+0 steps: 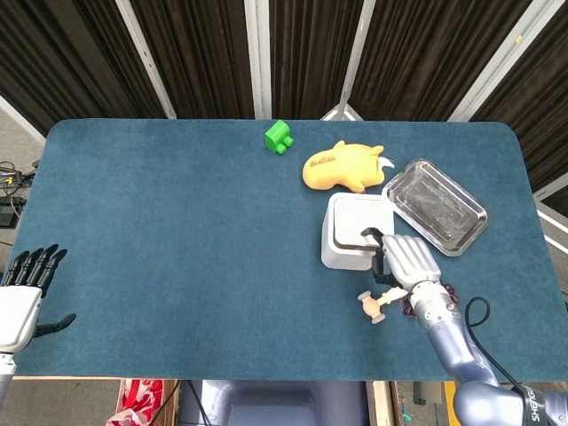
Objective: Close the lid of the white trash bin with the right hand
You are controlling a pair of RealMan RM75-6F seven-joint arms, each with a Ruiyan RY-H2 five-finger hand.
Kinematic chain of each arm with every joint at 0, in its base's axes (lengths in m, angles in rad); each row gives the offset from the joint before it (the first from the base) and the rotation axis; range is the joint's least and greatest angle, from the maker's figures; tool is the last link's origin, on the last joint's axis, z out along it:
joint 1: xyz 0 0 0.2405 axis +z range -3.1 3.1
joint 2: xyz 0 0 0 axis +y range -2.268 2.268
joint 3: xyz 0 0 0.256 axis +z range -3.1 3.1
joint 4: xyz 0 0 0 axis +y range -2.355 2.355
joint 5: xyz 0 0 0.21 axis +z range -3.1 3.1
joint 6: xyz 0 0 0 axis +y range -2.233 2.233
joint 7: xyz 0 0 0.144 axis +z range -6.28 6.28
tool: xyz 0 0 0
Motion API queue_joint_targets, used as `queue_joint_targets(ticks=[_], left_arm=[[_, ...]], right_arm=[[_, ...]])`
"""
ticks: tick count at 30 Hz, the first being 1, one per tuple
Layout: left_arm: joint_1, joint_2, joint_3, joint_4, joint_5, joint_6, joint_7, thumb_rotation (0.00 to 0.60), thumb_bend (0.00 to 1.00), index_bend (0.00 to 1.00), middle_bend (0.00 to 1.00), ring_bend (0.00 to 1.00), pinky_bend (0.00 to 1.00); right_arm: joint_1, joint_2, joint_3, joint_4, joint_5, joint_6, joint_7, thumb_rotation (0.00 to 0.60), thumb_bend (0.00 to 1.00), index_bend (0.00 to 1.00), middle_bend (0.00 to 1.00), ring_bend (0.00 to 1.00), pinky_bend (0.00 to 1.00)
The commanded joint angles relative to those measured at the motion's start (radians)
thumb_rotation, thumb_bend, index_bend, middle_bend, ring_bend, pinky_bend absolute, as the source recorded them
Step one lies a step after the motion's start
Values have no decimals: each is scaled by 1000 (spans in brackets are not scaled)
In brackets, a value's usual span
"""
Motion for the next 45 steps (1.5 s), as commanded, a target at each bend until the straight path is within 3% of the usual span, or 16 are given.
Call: queue_joint_targets(ticks=[1,18,26,30,34,36,37,38,41,43,45], left_arm=[[0,0,0,-1,0,0,0,600,0,0,0,0,0],[0,2,1,0,2,1,-3,600,0,0,0,0,0],[1,2,1,2,1,2,-5,600,0,0,0,0,0],[2,2,1,4,0,2,-4,600,0,0,0,0,0],[3,1,2,4,4,6,0,600,0,0,0,0,0],[4,0,2,4,5,9,3,600,0,0,0,0,0],[5,0,2,5,6,11,4,600,0,0,0,0,0],[7,-2,1,7,7,15,8,600,0,0,0,0,0],[8,-5,1,10,8,17,15,600,0,0,0,0,0],[8,-9,1,14,7,17,28,600,0,0,0,0,0],[8,-14,-2,21,5,21,43,600,0,0,0,0,0]], right_arm=[[-11,-7,-22,2,-11,-4,3,600,723,228,656,704,689],[-28,-58,-80,30,-44,0,3,600,723,213,656,704,688],[-33,-39,-57,21,-83,30,19,600,722,213,656,704,689],[-65,-15,-47,16,-207,90,31,600,723,213,656,704,688],[-151,-13,-90,32,-422,183,55,600,724,198,655,693,679],[-202,-17,-126,57,-530,222,77,600,711,130,606,621,607],[-246,-20,-160,87,-620,253,98,600,675,71,535,532,529],[-318,-19,-234,143,-725,298,104,600,606,24,427,410,436],[-402,-38,-308,232,-882,353,153,600,383,0,122,79,166],[-480,-58,-374,323,-972,393,184,600,315,0,23,5,50],[-534,-82,-408,397,-1041,429,218,600,293,0,0,0,5]])
